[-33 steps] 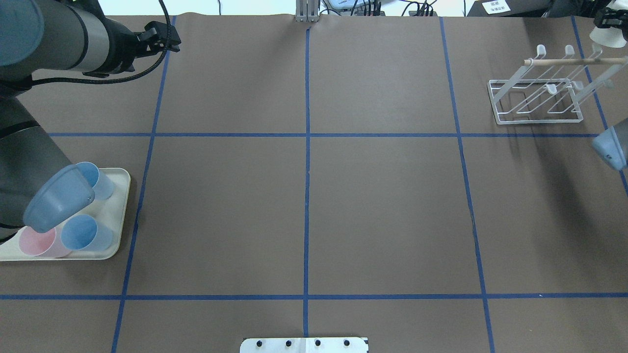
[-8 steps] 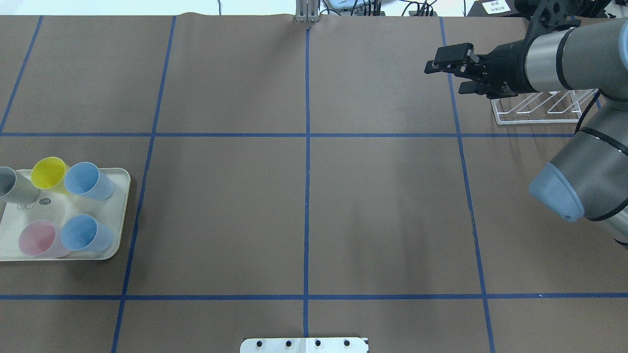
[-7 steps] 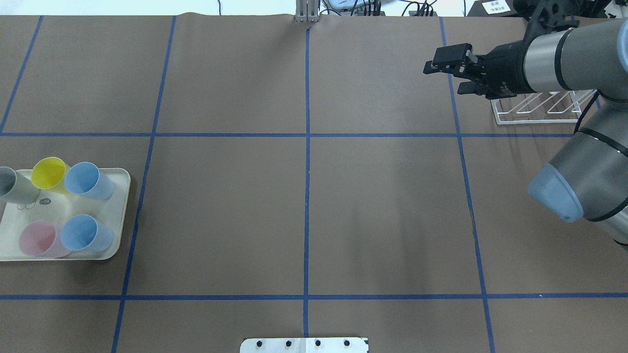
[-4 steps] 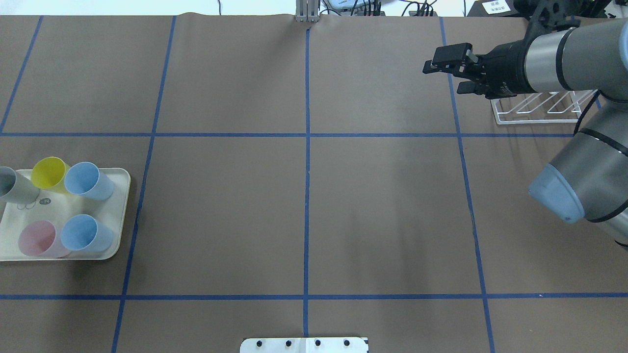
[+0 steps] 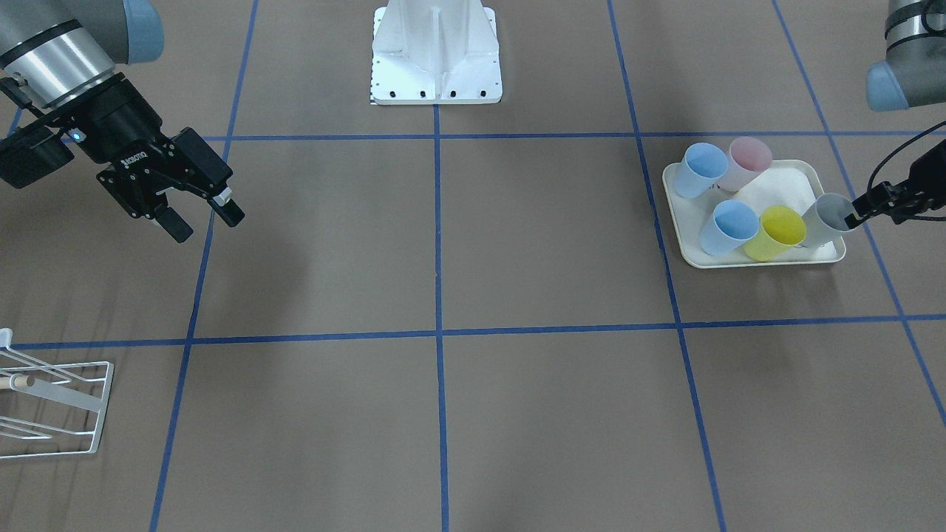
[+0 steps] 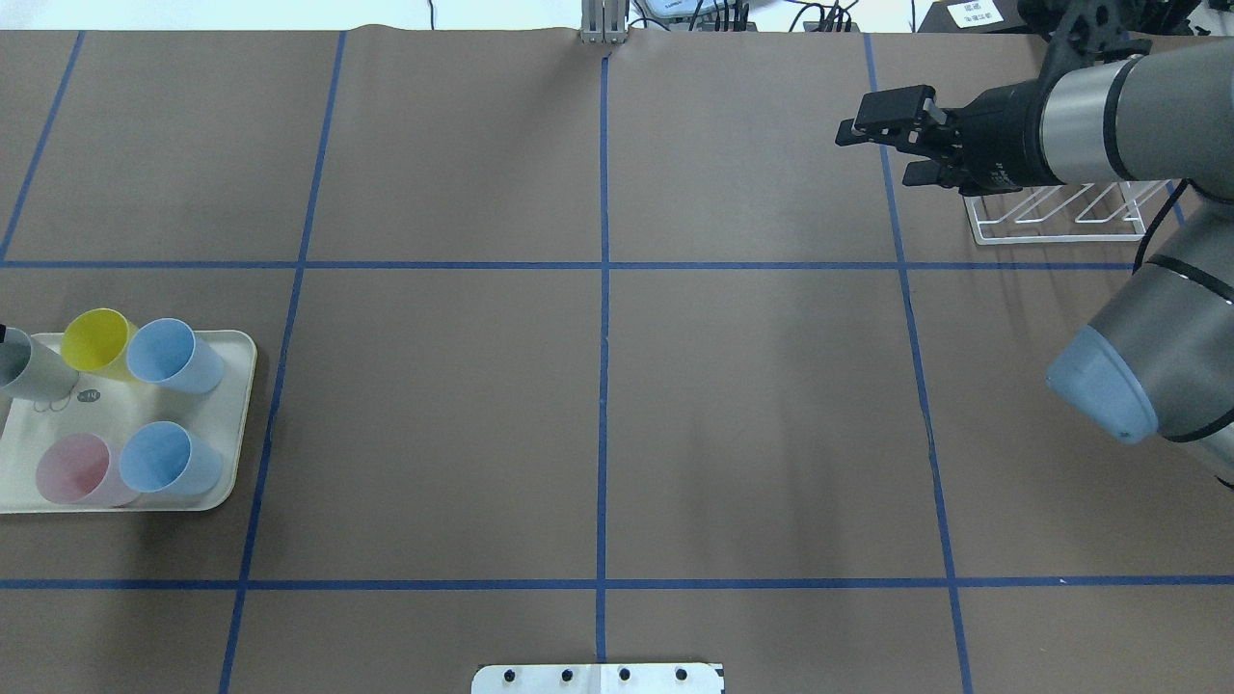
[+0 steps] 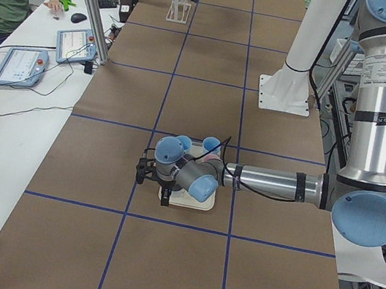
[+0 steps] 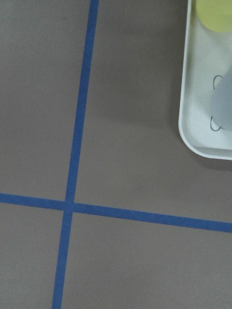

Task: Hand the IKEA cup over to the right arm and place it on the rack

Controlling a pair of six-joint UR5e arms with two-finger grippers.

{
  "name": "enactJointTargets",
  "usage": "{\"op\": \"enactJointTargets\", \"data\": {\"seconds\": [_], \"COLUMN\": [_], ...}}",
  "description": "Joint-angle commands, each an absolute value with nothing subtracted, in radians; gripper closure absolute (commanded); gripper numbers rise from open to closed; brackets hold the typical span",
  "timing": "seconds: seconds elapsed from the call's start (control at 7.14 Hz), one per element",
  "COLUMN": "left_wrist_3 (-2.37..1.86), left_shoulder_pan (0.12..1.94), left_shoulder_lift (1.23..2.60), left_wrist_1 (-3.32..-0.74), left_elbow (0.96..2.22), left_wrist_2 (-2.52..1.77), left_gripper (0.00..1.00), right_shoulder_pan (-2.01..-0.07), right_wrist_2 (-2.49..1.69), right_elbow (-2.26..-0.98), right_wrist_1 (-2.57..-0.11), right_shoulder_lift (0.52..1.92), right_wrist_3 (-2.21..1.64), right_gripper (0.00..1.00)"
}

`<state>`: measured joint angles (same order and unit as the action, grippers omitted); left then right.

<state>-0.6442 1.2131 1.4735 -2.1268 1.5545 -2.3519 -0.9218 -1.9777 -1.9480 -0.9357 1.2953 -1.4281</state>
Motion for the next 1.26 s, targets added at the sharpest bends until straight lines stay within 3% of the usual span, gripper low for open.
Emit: {"op": "enactJointTargets", "data": {"seconds": [0.0,0.28,0.7,1.12], "left_wrist_3": [-0.647,-0.646,-0.646,-0.635], "left_shoulder_pan": [1.168,1.167,1.181,1.337], "left_shoulder_lift": [1.471,1.462,1.428,1.424], "left_wrist_1": [-2.129,-2.128,-2.080,-1.991], "left_elbow": [1.554,1.555,1.635,1.723], "left_wrist_2": [-2.350,-2.347,-2.397,-2.421], "left_gripper": [0.05,1.00,1.00,1.00], "right_shoulder_pan": [-0.922,-0.922,-0.922,-0.922], "right_wrist_2": [-1.977,-1.977,-1.977,-1.976], "right_elbow": [-1.948,-1.950,-1.950,-1.950], "right_wrist_1": [-0.936,-0.936,-0.936,-0.936], "right_shoulder_lift": [1.296,1.295,1.295,1.290], "right_wrist_3": [-1.428,-1.428,-1.428,-1.428], "right_gripper": [0.00,0.00,0.00,0.00]}}
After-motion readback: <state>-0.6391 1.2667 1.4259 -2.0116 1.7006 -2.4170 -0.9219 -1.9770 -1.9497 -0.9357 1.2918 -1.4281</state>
